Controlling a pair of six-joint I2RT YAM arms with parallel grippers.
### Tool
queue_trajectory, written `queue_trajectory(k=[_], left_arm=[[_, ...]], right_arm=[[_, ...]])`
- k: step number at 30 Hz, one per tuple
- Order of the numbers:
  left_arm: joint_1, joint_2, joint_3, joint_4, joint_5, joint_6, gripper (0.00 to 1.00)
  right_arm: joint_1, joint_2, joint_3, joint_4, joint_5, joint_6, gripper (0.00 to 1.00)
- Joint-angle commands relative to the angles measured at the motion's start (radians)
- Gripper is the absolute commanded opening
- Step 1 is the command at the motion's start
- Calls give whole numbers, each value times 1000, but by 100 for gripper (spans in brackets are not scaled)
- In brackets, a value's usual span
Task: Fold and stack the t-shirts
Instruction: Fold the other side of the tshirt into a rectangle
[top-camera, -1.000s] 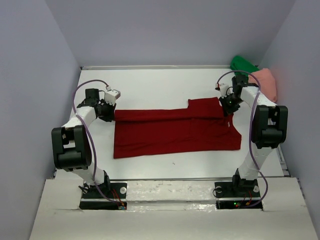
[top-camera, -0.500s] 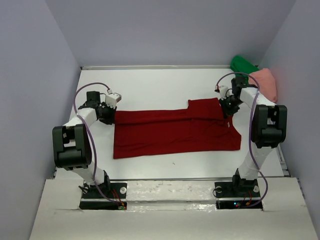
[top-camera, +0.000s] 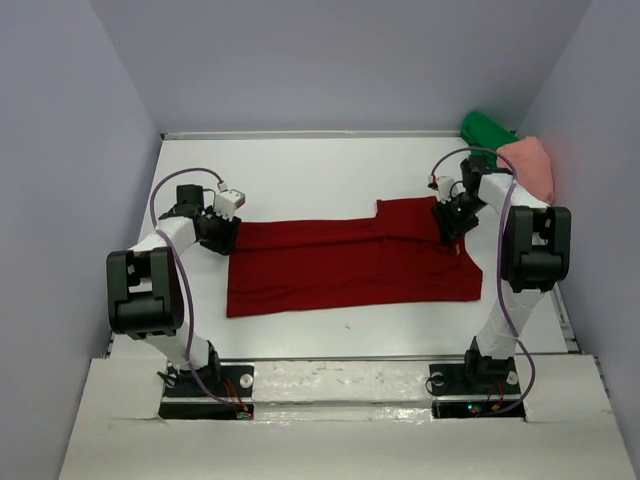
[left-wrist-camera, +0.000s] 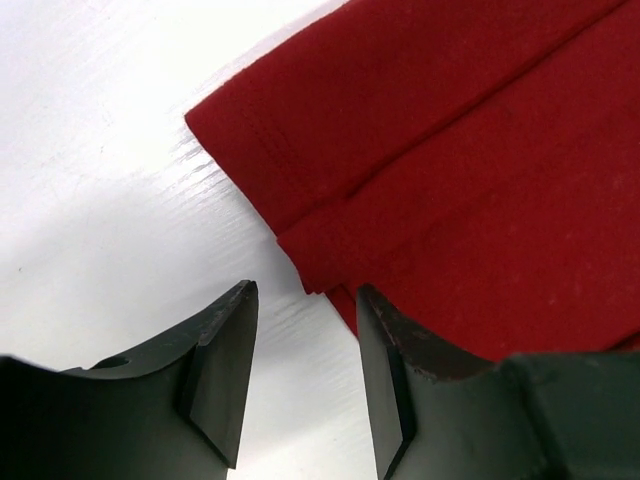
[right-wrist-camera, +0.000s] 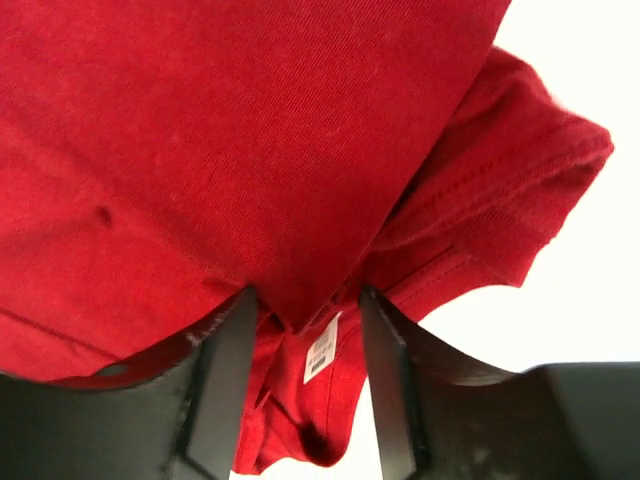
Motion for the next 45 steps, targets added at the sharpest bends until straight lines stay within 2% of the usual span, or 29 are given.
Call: queue_trajectory(k=[1, 4, 7, 11, 18, 27, 31, 45], left_arm=[[-6, -79, 20, -23, -38, 14, 54], [-6, -176, 72, -66, -55, 5, 57], [-2, -259, 100, -72, -61, -18, 62], [-1, -336, 56, -9, -69, -93, 67], [34, -386, -29, 51, -123, -129, 70], [103, -484, -137, 138, -133, -138, 75], [131, -472, -167, 152, -137, -133, 75], [172, -454, -167, 140, -74, -127, 76]], right_arm=[[-2, -45, 72, -85, -18, -12, 55], [-2, -109, 120, -130, -22, -26, 62], [-2, -163, 155, -147, -24, -30, 63], [-2, -159, 239, -126, -63, 8, 63], [-2, 27, 471, -86, -157, 83, 59], [50, 265, 661, -12, -166, 137, 58], [85, 353, 703, -14, -145, 125, 57], [194, 433, 686, 0, -102, 108, 57]])
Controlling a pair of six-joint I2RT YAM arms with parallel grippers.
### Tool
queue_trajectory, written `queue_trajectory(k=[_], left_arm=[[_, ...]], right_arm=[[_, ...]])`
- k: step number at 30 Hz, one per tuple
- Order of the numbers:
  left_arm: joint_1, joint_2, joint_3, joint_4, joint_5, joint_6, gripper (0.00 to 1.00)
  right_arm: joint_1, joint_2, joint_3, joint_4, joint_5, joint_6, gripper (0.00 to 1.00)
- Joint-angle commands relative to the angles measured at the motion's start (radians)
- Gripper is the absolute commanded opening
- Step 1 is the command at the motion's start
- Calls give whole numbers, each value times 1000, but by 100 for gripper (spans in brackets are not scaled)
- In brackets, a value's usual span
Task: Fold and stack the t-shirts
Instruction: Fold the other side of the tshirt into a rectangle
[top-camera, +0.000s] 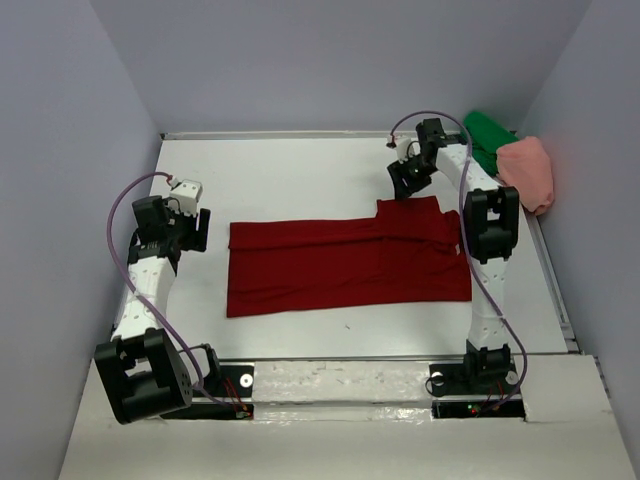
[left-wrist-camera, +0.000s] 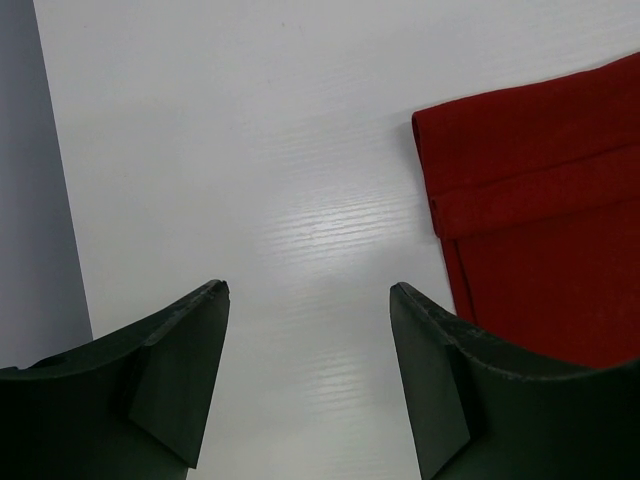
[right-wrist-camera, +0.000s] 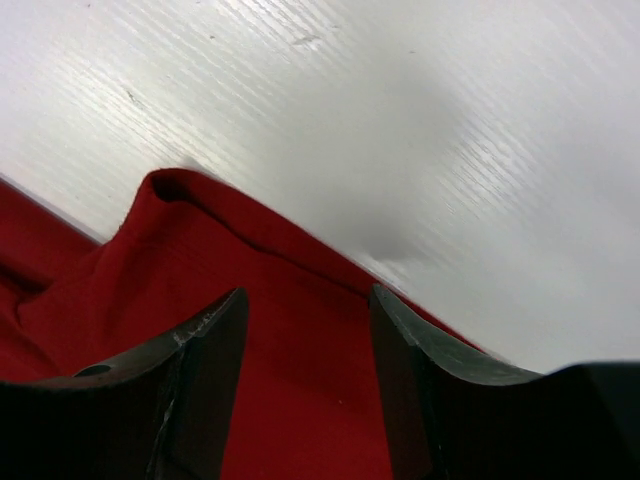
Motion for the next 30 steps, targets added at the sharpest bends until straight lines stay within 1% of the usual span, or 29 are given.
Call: queue_trajectory(k=[1, 19, 20, 22, 23, 25, 26, 27, 30], left_arm=[[6, 4, -1, 26, 32, 1, 76], [6, -28, 7, 7, 52, -2, 77], [6, -31, 7, 7, 53, -1, 77], [6, -34, 7, 7, 55, -1, 77], [6, -39, 5, 6, 55, 1, 77], [6, -40, 5, 6, 57, 1, 77], [6, -43, 5, 6, 57, 1, 77], [7, -42, 5, 6, 57, 1, 77], [7, -51, 6, 6, 55, 1, 77]], right_arm=[[22, 30, 15, 36, 29, -12, 57], [22, 24, -75, 68, 126, -52, 57], [22, 20, -83, 68, 128, -56, 52], [22, 15, -89, 70, 128, -58, 45], [22, 13, -91, 68, 128, -58, 33], [22, 12, -97, 68, 126, -56, 21], [22, 12, -98, 68, 126, -56, 12], [22, 10, -99, 67, 129, -56, 0], [22, 6, -97, 56, 123, -58, 0]])
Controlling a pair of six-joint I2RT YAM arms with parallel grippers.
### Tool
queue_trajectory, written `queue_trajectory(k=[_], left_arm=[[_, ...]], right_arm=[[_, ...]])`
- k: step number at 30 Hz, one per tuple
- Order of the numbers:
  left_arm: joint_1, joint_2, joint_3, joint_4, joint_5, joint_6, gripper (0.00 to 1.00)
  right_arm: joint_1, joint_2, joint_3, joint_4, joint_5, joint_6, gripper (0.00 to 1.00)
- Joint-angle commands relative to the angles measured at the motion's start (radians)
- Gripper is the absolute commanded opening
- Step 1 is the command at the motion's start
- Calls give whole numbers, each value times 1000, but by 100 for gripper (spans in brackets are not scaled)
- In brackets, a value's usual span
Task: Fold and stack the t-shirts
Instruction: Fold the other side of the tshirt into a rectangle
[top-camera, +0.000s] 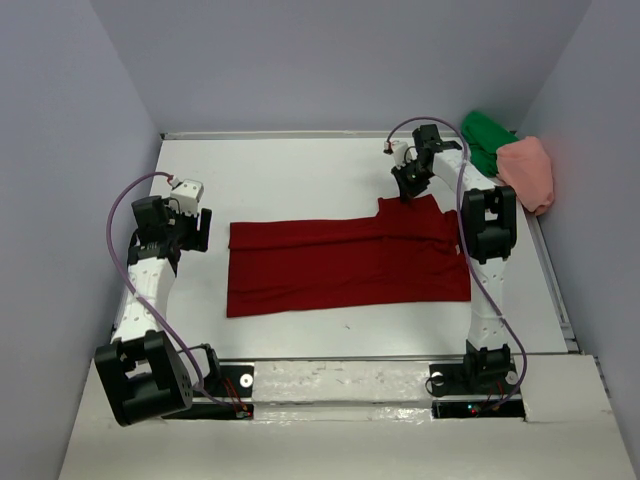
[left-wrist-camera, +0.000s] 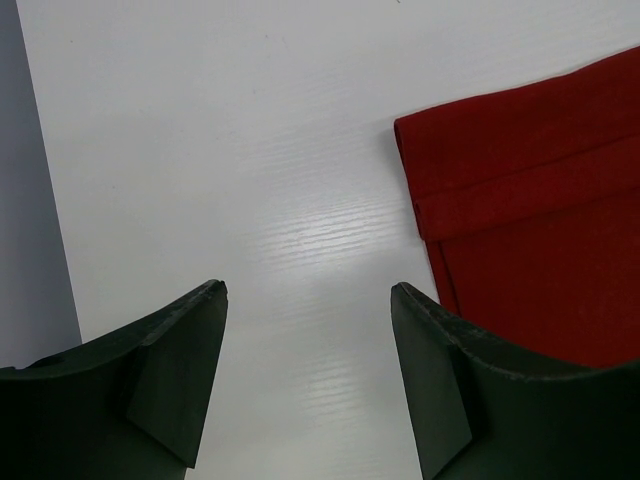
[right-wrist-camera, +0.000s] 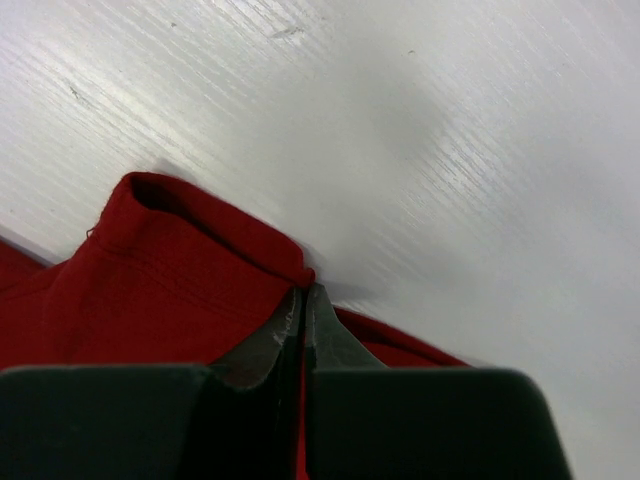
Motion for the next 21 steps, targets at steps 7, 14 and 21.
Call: queue_trajectory(k=[7, 14, 21], left_arm=[[9, -58, 2, 14, 15, 4, 77], [9, -69, 5, 9, 30, 4, 77], [9, -89, 10, 8, 59, 3, 77]], right_arm=[[-3, -30, 13, -58, 30, -1, 0], [-3, -178, -25, -83, 32, -4, 0], [6, -315, -88, -138, 35, -9, 0]])
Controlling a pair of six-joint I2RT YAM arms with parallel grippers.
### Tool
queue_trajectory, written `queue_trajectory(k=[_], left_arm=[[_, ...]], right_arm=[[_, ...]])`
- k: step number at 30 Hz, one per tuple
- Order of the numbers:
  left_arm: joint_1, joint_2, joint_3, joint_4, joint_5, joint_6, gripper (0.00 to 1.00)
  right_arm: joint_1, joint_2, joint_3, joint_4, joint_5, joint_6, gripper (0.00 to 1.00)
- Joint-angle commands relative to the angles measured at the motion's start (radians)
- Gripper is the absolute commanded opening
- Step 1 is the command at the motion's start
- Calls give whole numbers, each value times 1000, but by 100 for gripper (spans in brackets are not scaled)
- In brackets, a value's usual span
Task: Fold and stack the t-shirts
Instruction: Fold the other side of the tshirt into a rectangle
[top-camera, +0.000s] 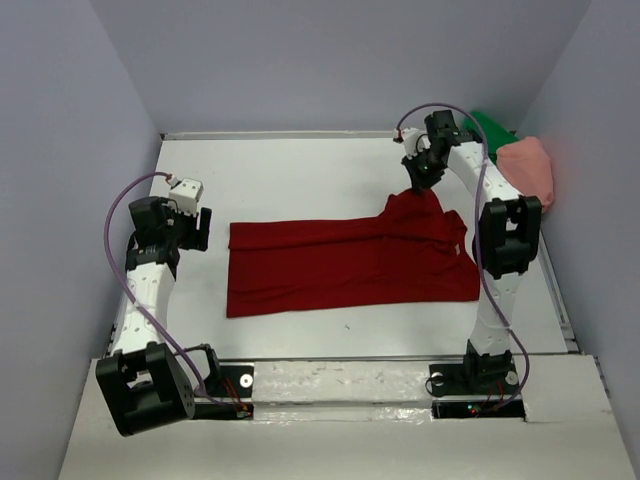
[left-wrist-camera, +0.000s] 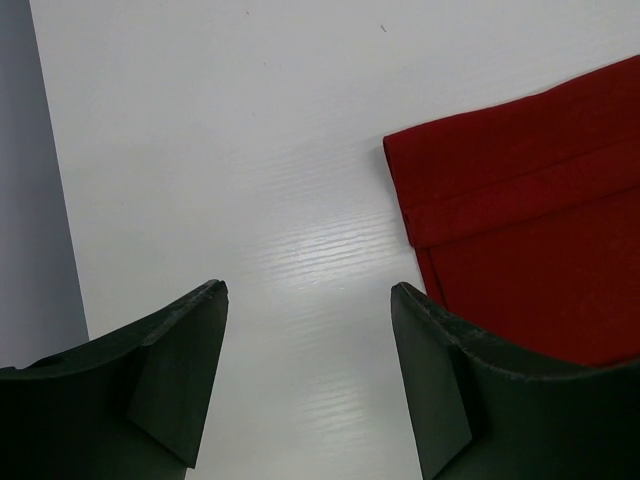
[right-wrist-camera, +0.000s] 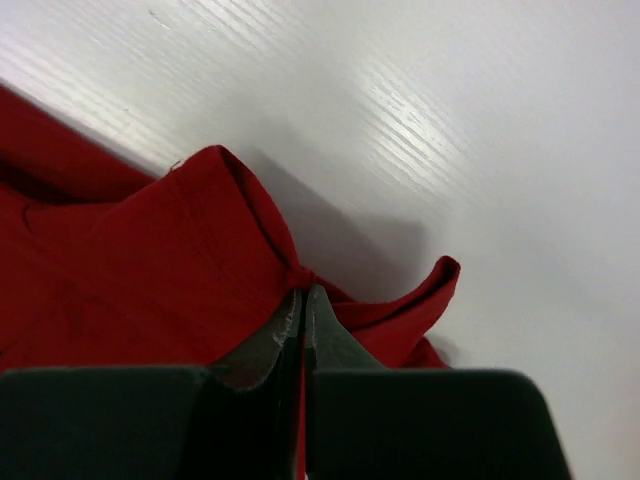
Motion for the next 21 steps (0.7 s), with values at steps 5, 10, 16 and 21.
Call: queue_trajectory(k=[5, 10, 16, 21], left_arm=[[9, -63, 7, 9, 52, 7, 77], [9, -69, 7, 7, 72, 7, 77], [9, -66, 8, 6, 80, 10, 77], [9, -57, 11, 3, 86, 10, 77]], right_arm=[[25, -205, -76, -103, -18, 2, 0], [57, -320, -180, -146, -15, -1, 0], [91, -420, -351, -167, -13, 4, 0], [112, -477, -443, -166, -4, 19, 0]])
